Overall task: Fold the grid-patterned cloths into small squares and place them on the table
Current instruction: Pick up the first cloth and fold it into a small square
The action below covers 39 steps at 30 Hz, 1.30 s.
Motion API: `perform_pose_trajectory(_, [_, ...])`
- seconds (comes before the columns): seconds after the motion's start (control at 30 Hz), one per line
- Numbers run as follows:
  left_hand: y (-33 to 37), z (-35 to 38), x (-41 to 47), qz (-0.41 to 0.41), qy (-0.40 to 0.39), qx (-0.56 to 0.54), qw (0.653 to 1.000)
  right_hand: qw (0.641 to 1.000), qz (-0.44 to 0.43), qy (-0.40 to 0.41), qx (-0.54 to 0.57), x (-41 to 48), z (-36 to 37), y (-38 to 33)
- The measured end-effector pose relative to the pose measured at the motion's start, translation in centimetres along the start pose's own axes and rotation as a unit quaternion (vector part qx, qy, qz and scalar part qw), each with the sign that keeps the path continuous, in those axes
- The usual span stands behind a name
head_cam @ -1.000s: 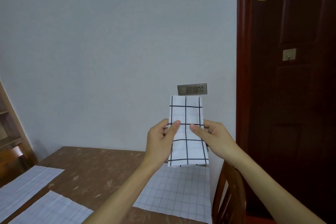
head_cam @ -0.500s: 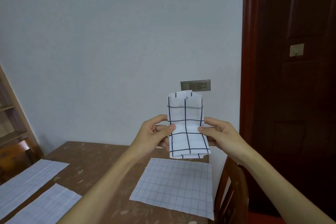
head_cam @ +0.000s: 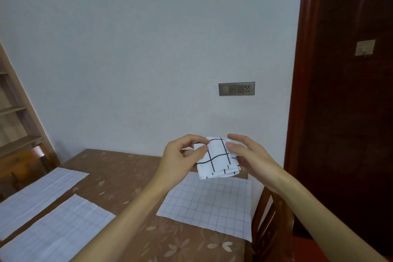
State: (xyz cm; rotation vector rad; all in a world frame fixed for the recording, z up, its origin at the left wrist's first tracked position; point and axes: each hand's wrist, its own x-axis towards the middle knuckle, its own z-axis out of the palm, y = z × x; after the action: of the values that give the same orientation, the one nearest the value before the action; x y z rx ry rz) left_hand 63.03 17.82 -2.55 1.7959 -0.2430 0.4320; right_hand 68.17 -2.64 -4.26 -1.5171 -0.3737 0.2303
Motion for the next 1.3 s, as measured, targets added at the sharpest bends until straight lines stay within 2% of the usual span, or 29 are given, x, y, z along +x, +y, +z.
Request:
perform_pose_trajectory(0.17, [-3.0,-0.3,-1.5,0.034,0.037,0.092,0.994,0.998,0.001,-0.013,-0.056,0.2,2.5,1.9])
perform_pose_trajectory(0.3, [-5.3,-1.5,-2.5,0.029,0.043,0.1,0.994,0.997,-0.006,-0.003,-0.079,0.7,4.2,3.8])
perform_pose_trajectory(0.53, [-9.1,-3.4,-4.8,-0.026,0.079,0.064,0.994,0.991,0.021,0.022,-0.132,2.5,7.3,7.6])
perform_pose_trajectory(0.67, [-12.6,-4.4,-7.1,-0.055,0.119,0.137,0.982,0.985,0.065,0.036,-0.156,3.5,10.7,10.6])
perform_pose_trajectory(0.77, [-15.2,-5.3,-9.0,-0.122,0.128,0.156,0.972,0.979,0.106,0.026,-0.171,4.4,14.0,13.7])
perform_pose_trajectory(0.93, [-19.0,-7.2,-11.6,-0.252,0.166,0.023,0.953,0.955,0.113,-0.005,-0.276,5.3,19.6,19.3])
perform_pose_trajectory(1.07, [-22.0,-10.1,-13.9,-0.369,0.146,-0.064,0.916,0.937,0.099,-0.05,-0.331,6.0,22.6,23.8])
perform_pose_trajectory(1.17, [-24.4,-12.0,-16.3,-0.426,0.141,-0.104,0.888,0.923,0.114,-0.096,-0.355,6.8,24.3,27.0])
perform_pose_trajectory(1.3, [-28.3,-13.9,-20.3,-0.494,0.189,-0.128,0.839,0.896,0.172,-0.148,-0.381,7.1,27.3,32.1])
